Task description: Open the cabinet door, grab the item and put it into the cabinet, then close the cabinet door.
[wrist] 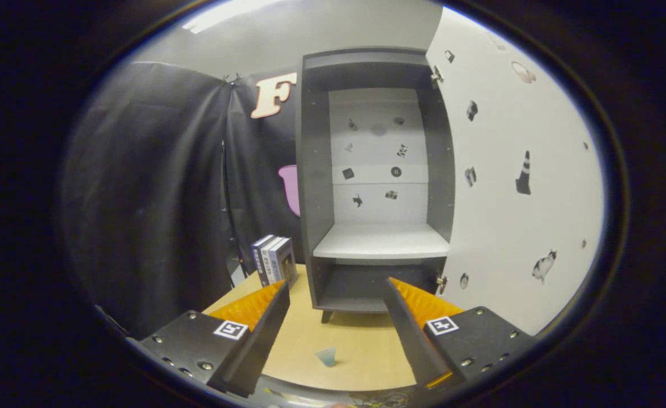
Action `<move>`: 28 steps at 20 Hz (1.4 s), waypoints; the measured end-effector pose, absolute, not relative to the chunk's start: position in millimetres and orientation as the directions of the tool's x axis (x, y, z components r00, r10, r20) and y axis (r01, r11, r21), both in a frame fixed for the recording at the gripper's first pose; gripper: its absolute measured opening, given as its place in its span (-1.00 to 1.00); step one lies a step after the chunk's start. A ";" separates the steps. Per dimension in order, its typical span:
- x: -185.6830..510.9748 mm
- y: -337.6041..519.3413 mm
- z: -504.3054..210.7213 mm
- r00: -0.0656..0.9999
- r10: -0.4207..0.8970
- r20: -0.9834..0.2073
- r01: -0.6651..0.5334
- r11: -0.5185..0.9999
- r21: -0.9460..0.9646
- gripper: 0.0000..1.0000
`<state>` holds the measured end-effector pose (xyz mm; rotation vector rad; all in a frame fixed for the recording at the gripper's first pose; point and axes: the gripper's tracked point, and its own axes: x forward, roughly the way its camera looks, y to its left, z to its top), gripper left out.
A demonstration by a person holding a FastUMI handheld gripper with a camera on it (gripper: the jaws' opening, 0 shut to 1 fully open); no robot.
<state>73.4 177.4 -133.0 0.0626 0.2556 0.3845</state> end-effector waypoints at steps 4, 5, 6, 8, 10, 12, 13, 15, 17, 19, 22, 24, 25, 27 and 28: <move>92.2 193.4 -174.8 0.870 0.407 -0.279 -0.392 0.913 0.111 0.97; 96.0 199.6 -185.9 0.862 0.419 -0.286 -0.405 0.908 0.112 0.97; 98.4 204.6 -197.9 0.851 0.432 -0.299 -0.417 0.902 0.114 0.97; 103.5 213.2 -231.7 0.821 0.451 -0.350 -0.439 0.891 0.118 0.98; 107.5 221.6 -262.5 0.792 0.473 -0.386 -0.460 0.878 0.130 0.98; 108.0 231.2 -296.4 0.754 0.496 -0.430 -0.480 0.864 0.155 0.98; 107.1 232.2 -314.3 0.738 0.502 -0.452 -0.486 0.859 0.161 0.98; 107.8 235.0 -345.4 0.710 0.509 -0.487 -0.492 0.853 0.175 0.99; 108.2 238.2 -370.9 0.688 0.519 -0.507 -0.504 0.845 0.181 0.99; 109.6 240.9 -393.7 0.671 0.526 -0.522 -0.516 0.837 0.181 0.98; 111.9 240.3 -421.1 0.652 0.528 -0.545 -0.522 0.833 0.183 0.98; 115.0 239.0 -440.3 0.640 0.520 -0.566 -0.522 0.834 0.177 0.97; 113.8 237.6 -452.1 0.625 0.512 -0.589 -0.519 0.836 0.175 0.97; 112.5 239.3 -466.5 0.607 0.514 -0.607 -0.525 0.832 0.180 0.68; 112.8 241.0 -469.7 0.604 0.521 -0.603 -0.528 0.828 0.186 0.54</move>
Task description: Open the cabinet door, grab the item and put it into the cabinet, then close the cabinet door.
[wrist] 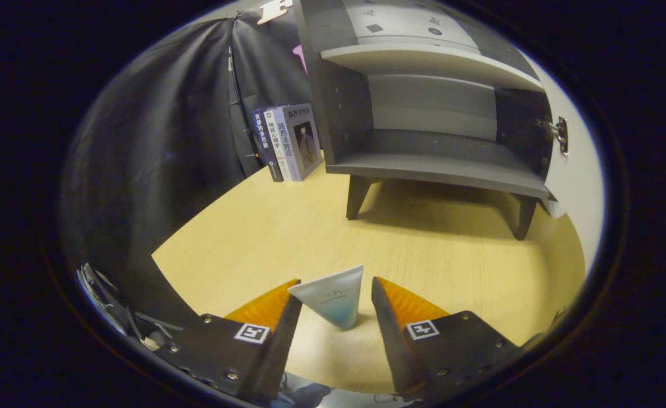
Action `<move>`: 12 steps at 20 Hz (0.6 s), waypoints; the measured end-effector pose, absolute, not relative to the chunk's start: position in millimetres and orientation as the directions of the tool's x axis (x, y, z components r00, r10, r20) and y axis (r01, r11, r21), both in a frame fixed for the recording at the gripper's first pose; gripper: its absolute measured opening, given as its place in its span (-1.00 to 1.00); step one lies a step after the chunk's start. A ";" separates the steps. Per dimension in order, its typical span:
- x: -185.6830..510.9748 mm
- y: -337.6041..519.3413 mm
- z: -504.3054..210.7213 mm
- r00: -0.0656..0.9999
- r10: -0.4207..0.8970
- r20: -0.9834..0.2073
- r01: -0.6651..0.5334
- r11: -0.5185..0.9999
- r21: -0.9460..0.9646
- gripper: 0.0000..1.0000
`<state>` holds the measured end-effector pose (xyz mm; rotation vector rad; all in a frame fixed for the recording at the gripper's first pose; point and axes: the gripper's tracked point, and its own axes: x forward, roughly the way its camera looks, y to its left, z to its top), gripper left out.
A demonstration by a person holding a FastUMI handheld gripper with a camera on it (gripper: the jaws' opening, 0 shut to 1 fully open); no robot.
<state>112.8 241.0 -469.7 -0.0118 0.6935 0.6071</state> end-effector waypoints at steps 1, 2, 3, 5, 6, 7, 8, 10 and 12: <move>112.7 242.1 -471.4 0.608 0.519 -0.601 -0.527 0.830 0.182 0.40; 112.9 240.8 -466.6 0.614 0.525 -0.590 -0.527 0.829 0.190 0.13; 109.5 244.3 -470.7 0.594 0.540 -0.597 -0.537 0.818 0.205 0.12; 111.9 242.1 -466.6 0.602 0.533 -0.594 -0.519 0.827 0.215 0.06; 112.5 240.3 -463.5 0.608 0.532 -0.589 -0.514 0.829 0.219 0.00; 116.9 239.5 -461.9 0.610 0.529 -0.589 -0.509 0.832 0.220 0.00; 118.0 236.1 -456.9 0.618 0.524 -0.585 -0.501 0.837 0.220 0.00; 119.1 231.3 -445.2 0.628 0.518 -0.581 -0.483 0.845 0.231 0.00; 122.3 228.1 -424.4 0.644 0.510 -0.570 -0.475 0.851 0.225 0.00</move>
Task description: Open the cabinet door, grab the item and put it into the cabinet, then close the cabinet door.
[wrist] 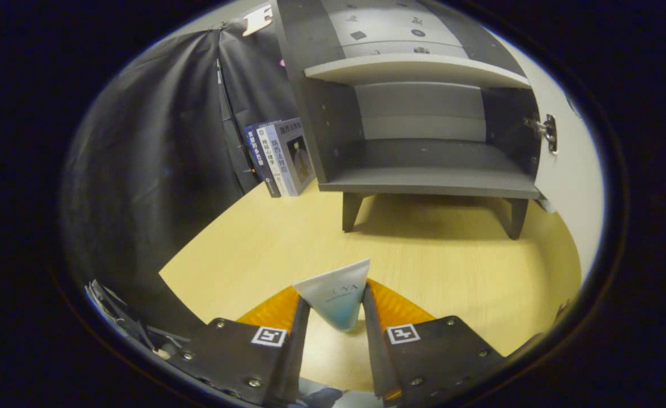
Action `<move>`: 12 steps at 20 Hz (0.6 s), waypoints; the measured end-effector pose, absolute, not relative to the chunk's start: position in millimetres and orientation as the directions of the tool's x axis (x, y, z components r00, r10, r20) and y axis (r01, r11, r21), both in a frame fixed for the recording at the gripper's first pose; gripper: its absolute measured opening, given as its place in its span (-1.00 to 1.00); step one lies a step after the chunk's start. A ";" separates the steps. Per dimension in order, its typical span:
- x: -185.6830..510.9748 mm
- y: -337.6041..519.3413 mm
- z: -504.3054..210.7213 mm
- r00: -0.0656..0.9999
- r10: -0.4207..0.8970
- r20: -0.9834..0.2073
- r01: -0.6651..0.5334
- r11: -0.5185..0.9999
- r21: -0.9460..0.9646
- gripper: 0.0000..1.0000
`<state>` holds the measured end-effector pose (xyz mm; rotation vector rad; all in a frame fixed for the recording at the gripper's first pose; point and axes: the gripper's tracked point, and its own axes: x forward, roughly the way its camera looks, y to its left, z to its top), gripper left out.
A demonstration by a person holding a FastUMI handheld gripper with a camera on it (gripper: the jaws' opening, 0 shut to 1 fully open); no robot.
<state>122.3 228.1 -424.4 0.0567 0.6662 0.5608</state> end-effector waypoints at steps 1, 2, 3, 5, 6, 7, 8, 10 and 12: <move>124.4 226.0 -410.4 0.660 0.505 -0.557 -0.474 0.854 0.214 0.00; 126.1 223.5 -395.1 0.674 0.499 -0.545 -0.472 0.858 0.203 0.00; 130.9 222.5 -377.1 0.691 0.495 -0.528 -0.470 0.862 0.193 0.00; 144.3 221.9 -341.6 0.721 0.481 -0.498 -0.459 0.871 0.177 0.00; 153.2 221.3 -320.1 0.739 0.478 -0.475 -0.456 0.874 0.170 0.00; 162.0 221.2 -297.7 0.759 0.472 -0.448 -0.449 0.878 0.164 0.00; 171.6 221.5 -278.6 0.775 0.467 -0.427 -0.443 0.882 0.159 -0.01; 196.2 214.5 -237.7 0.817 0.432 -0.382 -0.415 0.900 0.131 0.00; 221.3 208.8 -202.5 0.844 0.407 -0.351 -0.401 0.911 0.092 0.00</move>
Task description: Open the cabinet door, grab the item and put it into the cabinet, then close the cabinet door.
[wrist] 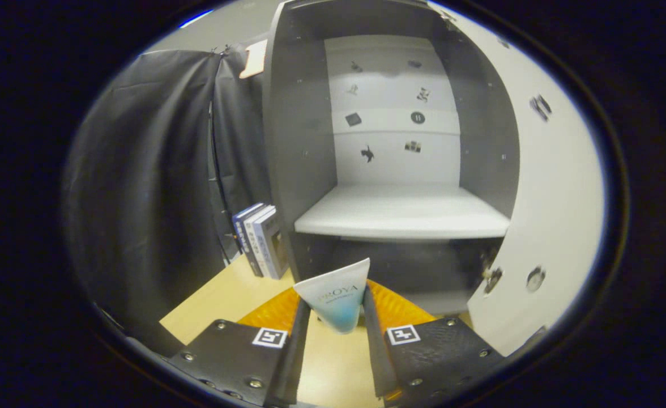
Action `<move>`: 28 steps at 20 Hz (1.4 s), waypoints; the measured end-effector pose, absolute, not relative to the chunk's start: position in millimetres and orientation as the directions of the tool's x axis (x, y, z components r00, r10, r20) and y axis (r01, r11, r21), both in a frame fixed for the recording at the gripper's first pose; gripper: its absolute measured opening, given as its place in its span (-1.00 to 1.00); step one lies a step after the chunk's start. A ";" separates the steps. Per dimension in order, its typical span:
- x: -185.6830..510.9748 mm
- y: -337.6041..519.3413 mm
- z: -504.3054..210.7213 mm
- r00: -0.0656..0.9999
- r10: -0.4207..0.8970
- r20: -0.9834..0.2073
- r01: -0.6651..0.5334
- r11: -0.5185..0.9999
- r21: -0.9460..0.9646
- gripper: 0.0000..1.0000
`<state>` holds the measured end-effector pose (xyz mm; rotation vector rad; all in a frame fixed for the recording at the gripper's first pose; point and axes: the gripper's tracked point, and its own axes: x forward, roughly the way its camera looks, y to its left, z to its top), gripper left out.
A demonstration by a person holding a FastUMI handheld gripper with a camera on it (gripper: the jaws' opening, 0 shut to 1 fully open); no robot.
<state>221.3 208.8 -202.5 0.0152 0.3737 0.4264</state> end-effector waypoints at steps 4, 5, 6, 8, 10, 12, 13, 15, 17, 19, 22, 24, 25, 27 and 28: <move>271.3 206.2 -158.5 0.874 0.379 -0.304 -0.373 0.924 0.081 -0.01; 284.7 203.3 -151.0 0.881 0.367 -0.299 -0.362 0.929 0.074 -0.01; 297.1 200.1 -144.9 0.888 0.352 -0.297 -0.346 0.935 0.073 -0.01; 319.2 200.7 -131.5 0.895 0.346 -0.281 -0.335 0.938 0.088 -0.01; 334.9 200.3 -126.0 0.896 0.342 -0.283 -0.323 0.940 0.113 -0.02; 358.8 200.2 -124.1 0.901 0.332 -0.280 -0.310 0.943 0.120 -0.01; 371.7 200.8 -128.0 0.904 0.323 -0.280 -0.301 0.946 0.118 -0.01; 388.9 199.5 -134.8 0.908 0.304 -0.289 -0.279 0.952 0.124 -0.01; 403.2 194.9 -141.6 0.917 0.268 -0.294 -0.245 0.963 0.115 -0.01; 411.2 193.2 -149.6 0.920 0.242 -0.308 -0.216 0.970 0.116 -0.01; 419.2 194.4 -150.0 0.925 0.238 -0.297 -0.202 0.969 0.145 -0.02; 420.4 193.8 -149.5 0.926 0.233 -0.297 -0.195 0.969 0.153 -0.02; 422.4 192.5 -150.3 0.929 0.226 -0.294 -0.186 0.970 0.159 -0.02; 423.4 192.6 -153.2 0.927 0.223 -0.302 -0.179 0.969 0.168 -0.02; 420.4 192.5 -154.5 0.922 0.227 -0.314 -0.179 0.968 0.175 0.06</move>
